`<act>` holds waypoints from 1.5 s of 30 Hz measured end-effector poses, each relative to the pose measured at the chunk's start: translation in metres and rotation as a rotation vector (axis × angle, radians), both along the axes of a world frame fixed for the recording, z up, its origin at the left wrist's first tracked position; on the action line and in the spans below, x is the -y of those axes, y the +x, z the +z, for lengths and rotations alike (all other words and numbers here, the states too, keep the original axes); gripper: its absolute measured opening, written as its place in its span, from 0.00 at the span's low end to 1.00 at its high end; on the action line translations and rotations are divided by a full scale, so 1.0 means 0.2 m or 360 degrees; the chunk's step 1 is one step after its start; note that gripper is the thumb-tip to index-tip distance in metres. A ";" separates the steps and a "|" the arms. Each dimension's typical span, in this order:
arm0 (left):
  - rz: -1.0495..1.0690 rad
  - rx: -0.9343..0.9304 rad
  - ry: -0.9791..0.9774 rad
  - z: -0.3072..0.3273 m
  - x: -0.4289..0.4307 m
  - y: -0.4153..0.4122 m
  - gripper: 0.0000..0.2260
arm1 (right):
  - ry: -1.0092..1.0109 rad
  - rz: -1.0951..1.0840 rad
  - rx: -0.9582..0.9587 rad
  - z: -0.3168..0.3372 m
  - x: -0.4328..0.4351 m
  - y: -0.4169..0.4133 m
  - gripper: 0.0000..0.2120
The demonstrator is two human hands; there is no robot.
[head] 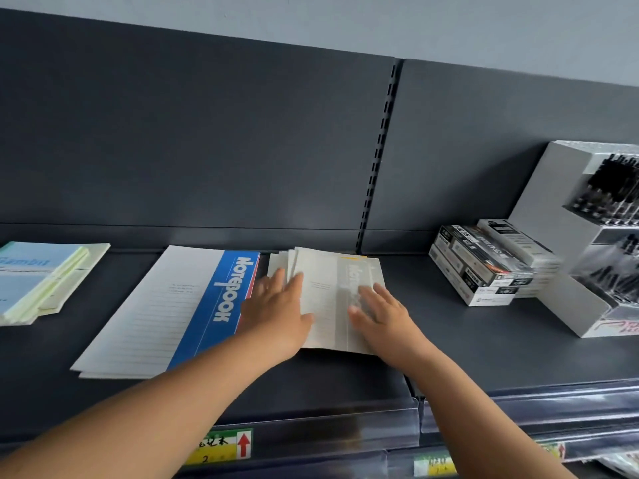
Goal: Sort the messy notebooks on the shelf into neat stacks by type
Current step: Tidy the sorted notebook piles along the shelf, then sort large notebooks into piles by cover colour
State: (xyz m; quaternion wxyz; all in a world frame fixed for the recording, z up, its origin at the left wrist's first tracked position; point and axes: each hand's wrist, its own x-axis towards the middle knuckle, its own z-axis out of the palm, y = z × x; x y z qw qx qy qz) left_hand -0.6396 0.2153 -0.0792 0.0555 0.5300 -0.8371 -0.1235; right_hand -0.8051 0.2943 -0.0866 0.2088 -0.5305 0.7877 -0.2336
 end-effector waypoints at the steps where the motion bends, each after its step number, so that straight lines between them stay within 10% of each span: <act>1: -0.0084 0.0088 0.0049 0.00 0.00 0.01 0.28 | 0.0035 0.0050 -0.0080 0.00 0.00 0.01 0.27; 22: -0.0014 0.0301 -0.0342 0.10 0.00 0.43 0.32 | 0.0045 0.0361 -0.0761 0.14 0.15 0.33 0.30; 45: 0.0723 0.0273 -0.0372 0.27 -0.14 2.25 0.34 | -0.0265 0.0955 -0.0768 0.27 0.31 2.02 0.29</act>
